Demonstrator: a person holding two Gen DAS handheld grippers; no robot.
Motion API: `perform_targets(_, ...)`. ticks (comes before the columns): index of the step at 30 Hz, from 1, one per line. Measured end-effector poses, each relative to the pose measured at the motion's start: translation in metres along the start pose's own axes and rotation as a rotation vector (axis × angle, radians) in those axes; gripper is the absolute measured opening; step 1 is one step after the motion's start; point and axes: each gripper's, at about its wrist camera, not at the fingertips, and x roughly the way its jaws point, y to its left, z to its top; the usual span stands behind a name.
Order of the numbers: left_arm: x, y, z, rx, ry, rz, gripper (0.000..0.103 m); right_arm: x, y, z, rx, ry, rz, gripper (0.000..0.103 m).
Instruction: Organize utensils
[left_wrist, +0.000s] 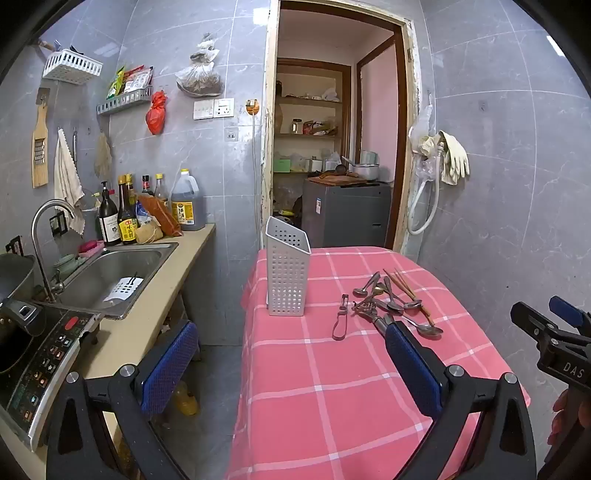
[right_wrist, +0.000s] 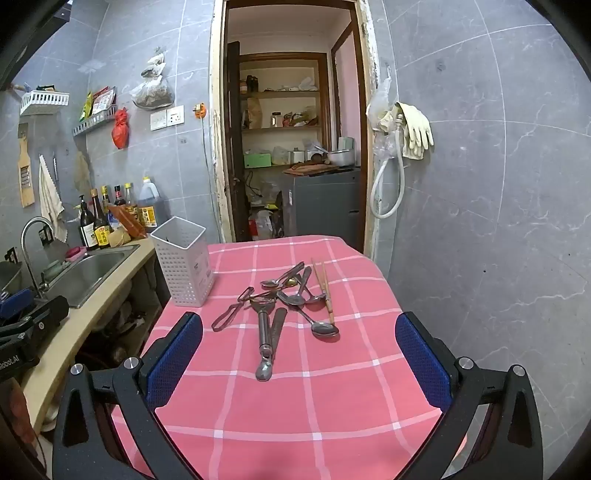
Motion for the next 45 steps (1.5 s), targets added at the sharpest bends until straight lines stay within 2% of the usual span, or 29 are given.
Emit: perform_targets(45,0.0037,-0.0078,-0.0007,0.005,0.009,-0.002,0.102,-0.0048,-0.0021,0.0037,0.006,0.018,0.01,0.102)
